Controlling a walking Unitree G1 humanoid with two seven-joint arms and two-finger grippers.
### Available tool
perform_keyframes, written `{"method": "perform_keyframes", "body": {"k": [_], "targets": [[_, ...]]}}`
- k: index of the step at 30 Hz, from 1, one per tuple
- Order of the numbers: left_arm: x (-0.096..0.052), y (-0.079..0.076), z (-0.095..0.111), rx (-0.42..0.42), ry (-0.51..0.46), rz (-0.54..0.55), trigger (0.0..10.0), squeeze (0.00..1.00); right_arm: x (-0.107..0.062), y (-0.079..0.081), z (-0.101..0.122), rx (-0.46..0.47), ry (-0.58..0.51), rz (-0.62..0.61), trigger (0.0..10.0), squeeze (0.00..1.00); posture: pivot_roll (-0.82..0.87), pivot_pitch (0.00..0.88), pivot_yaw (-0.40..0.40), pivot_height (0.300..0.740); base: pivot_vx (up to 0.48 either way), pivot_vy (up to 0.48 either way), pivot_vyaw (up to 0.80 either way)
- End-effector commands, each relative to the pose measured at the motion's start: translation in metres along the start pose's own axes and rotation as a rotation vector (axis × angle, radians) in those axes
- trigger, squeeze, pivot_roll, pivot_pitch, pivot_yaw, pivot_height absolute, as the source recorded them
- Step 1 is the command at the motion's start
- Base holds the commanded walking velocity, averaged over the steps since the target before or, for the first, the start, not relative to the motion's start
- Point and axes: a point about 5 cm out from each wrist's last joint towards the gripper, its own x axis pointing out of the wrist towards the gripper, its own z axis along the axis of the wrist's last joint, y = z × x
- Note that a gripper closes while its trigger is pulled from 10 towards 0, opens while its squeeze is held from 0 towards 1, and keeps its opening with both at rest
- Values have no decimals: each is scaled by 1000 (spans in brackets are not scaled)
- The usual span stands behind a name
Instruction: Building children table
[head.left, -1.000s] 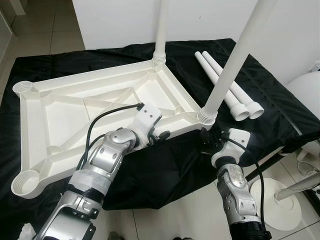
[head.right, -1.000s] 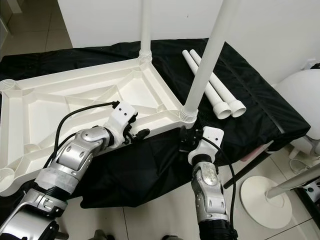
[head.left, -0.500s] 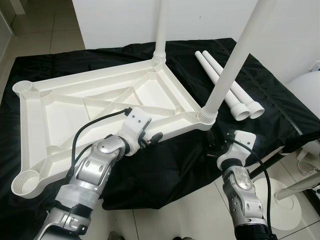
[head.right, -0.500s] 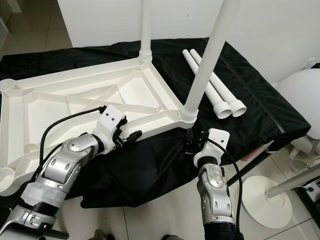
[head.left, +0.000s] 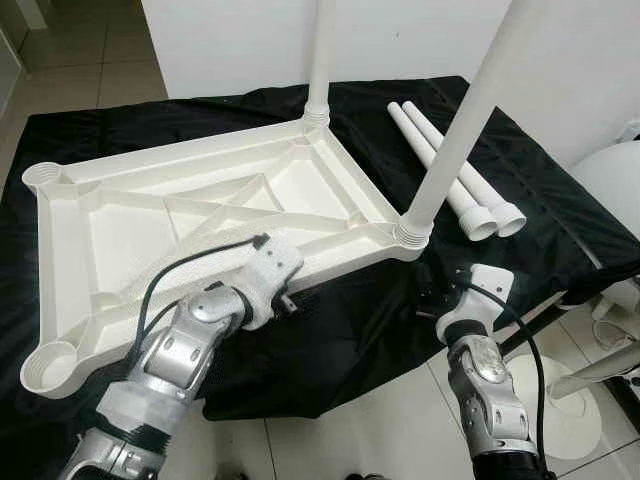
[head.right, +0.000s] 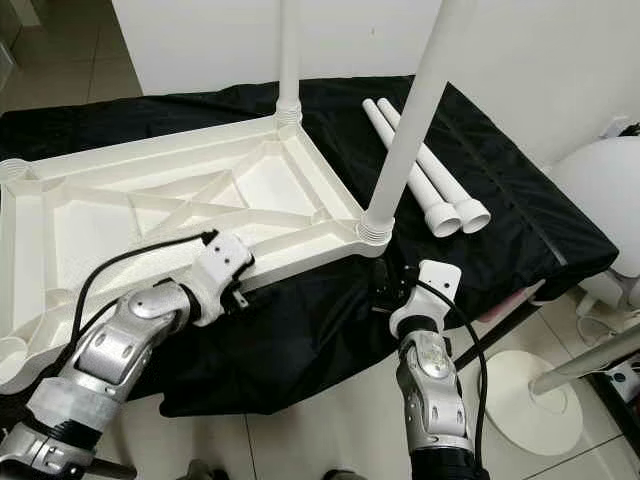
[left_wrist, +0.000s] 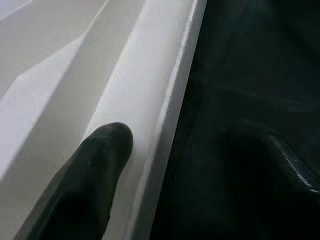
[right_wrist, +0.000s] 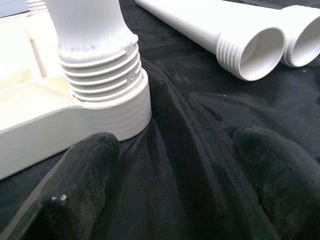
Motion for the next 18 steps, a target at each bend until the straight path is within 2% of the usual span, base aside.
{"method": "perform_keyframes", "body": {"k": [1, 4, 9, 10, 11, 12, 13, 14, 15, 18], "targets": [[1, -2, -13, -23, 68, -4, 10000, 0, -2, -3, -5, -11, 27, -9, 10000, 0, -6, 90, -10, 740, 0, 0, 0], [1, -2, -12, -26, 69, -5, 10000, 0, -1, -3, -5, -10, 26, -9, 10000, 0, -6, 90, -10, 740, 0, 0, 0], [5, 12, -9, -53, 85, 108, 10000, 0, -1, -2, -6, -12, 28, -5, 10000, 0, -8, 82, -11, 740, 0, 0, 0], [6, 14, -9, -61, 87, 125, 9294, 0, -1, -2, -6, -12, 28, -5, 10000, 0, -8, 82, -11, 740, 0, 0, 0], [6, 14, -9, -61, 87, 125, 9294, 0, -1, -2, -6, -12, 28, -5, 10000, 0, -8, 82, -11, 740, 0, 0, 0], [6, 16, -9, -69, 93, 142, 2824, 0, -1, -2, -6, -13, 27, -6, 10000, 0, -10, 81, -10, 740, 0, 0, 0], [6, 18, -10, -86, 99, 154, 1843, 0, -1, -3, -5, -14, 26, -8, 10000, 0, -10, 81, -10, 740, 0, 0, 0], [6, 18, -10, -86, 99, 154, 1843, 0, -1, -3, -5, -14, 26, -8, 10000, 0, -10, 81, -10, 740, 0, 0, 0], [6, 18, -11, -98, 105, 160, 0, 0, -1, -3, -5, -15, 24, -11, 10000, 0, -12, 80, -10, 740, 0, 0, 0], [6, 18, -11, -98, 111, 151, 0, 0, -1, -4, -5, -16, 24, -12, 10000, 0, -12, 80, -10, 740, 0, 0, 0]]}}
